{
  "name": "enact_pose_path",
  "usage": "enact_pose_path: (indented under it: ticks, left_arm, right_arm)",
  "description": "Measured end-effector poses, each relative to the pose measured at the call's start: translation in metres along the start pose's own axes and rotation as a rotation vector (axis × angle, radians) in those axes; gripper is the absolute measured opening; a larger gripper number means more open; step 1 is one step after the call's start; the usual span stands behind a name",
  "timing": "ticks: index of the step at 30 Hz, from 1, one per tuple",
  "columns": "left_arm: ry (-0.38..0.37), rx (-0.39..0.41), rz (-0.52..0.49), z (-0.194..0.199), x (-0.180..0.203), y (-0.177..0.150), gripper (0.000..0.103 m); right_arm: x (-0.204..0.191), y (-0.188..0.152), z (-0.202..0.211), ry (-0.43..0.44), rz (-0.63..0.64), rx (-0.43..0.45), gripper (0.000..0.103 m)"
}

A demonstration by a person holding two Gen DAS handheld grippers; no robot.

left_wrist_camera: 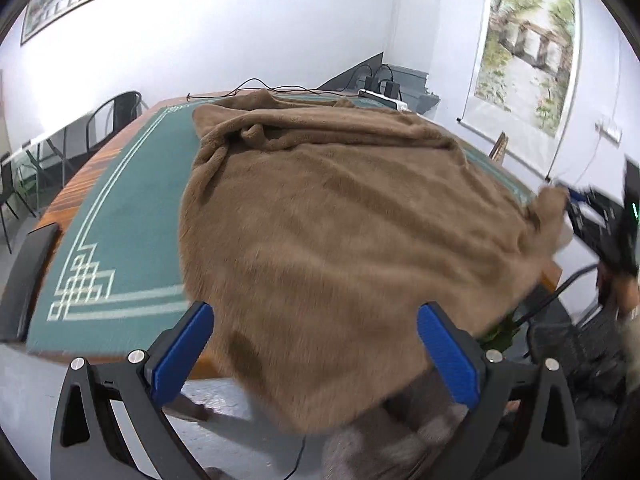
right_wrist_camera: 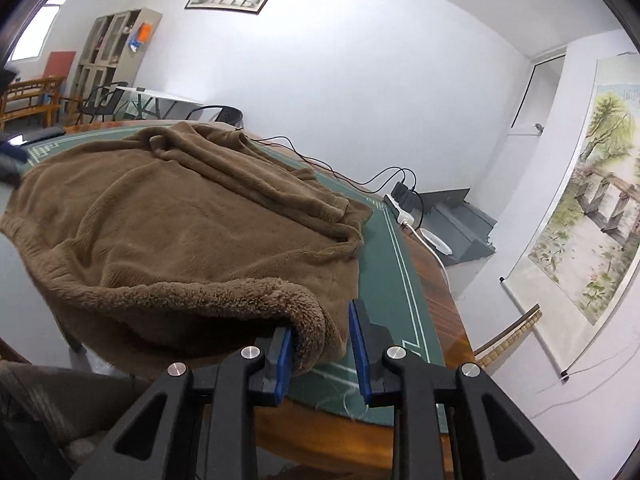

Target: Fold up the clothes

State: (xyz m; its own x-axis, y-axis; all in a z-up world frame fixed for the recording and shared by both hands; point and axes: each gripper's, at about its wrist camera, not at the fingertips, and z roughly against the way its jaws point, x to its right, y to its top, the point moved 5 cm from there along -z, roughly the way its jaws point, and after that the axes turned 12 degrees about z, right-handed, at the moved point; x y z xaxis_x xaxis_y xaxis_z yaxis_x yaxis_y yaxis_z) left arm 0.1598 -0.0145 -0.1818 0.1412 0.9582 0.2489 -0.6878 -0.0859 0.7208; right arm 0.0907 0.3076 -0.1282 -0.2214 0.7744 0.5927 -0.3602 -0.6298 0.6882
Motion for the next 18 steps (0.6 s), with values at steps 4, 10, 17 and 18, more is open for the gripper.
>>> enact_pose_path:
  ticks: [4,10,17,18]
  left_arm:
    - [0.033,-0.004,-0.034,0.004,0.001,-0.029,0.102]
    - [0.127,-0.025,0.003,-0.025,-0.005,-0.047,0.102]
    - [0.042,0.041,0.231,-0.023,-0.030,-0.033,0.089]
    - [0.024,0.036,0.272,-0.022,-0.036,-0.030,0.071]
  right_arm:
    - [0.008,0.003,-0.014,0.004,-0.037,-0.012,0.027]
    - [0.022,0.002,-0.028,0.037,-0.130,-0.034,0.027]
    - [0.027,-0.003,-0.036,0.043,-0.162,-0.055,0.027]
    - [0.026,-0.004,-0.037,0.044,-0.162,-0.058,0.027]
